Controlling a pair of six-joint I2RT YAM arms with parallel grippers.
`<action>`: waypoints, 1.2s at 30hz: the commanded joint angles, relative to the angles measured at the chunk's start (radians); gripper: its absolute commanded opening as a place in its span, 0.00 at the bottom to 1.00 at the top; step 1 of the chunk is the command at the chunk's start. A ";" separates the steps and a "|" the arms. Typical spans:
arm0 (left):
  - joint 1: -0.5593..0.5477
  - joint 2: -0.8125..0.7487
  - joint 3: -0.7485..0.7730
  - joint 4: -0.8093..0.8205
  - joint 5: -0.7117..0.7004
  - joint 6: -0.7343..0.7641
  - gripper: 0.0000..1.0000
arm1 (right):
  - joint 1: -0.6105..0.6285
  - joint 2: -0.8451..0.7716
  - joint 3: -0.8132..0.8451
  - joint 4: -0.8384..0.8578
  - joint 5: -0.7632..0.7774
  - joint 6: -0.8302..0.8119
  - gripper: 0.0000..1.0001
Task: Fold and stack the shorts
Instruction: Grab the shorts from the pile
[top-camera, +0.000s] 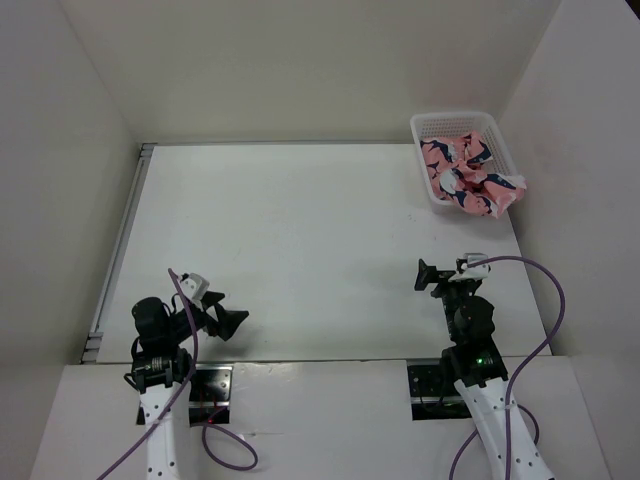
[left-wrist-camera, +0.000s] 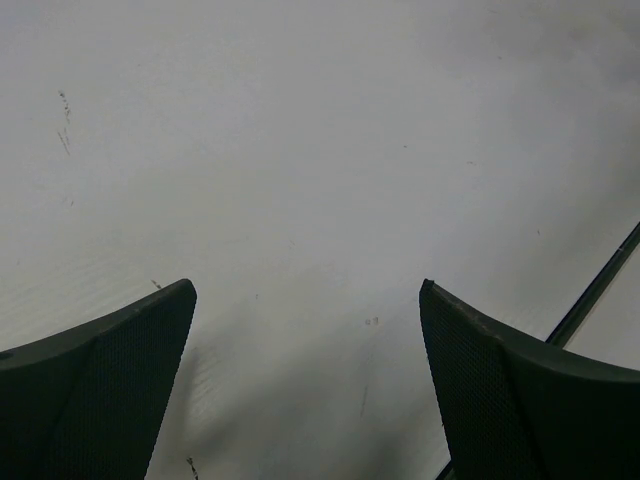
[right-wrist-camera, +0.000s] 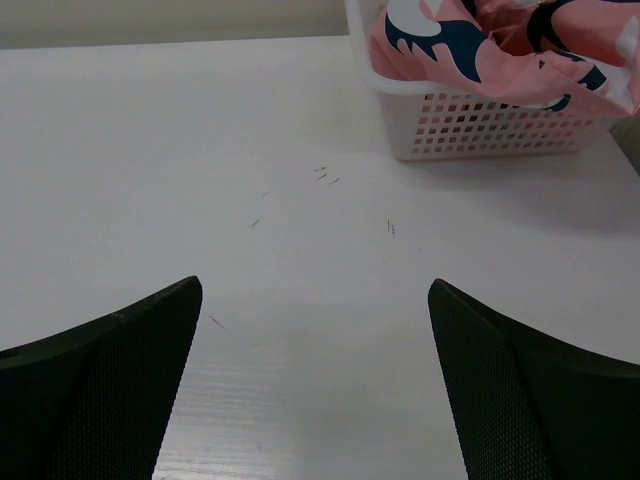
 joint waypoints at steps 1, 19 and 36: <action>-0.002 -0.015 0.026 -0.003 0.026 0.004 0.99 | -0.006 -0.007 -0.040 0.051 0.006 -0.008 0.98; -0.014 0.014 0.039 0.634 0.064 0.004 0.99 | -0.006 0.050 -0.024 0.555 -0.913 -1.239 1.00; -0.326 1.527 1.250 0.043 -0.556 0.004 0.99 | -0.048 1.547 1.425 -0.226 -0.232 0.132 0.91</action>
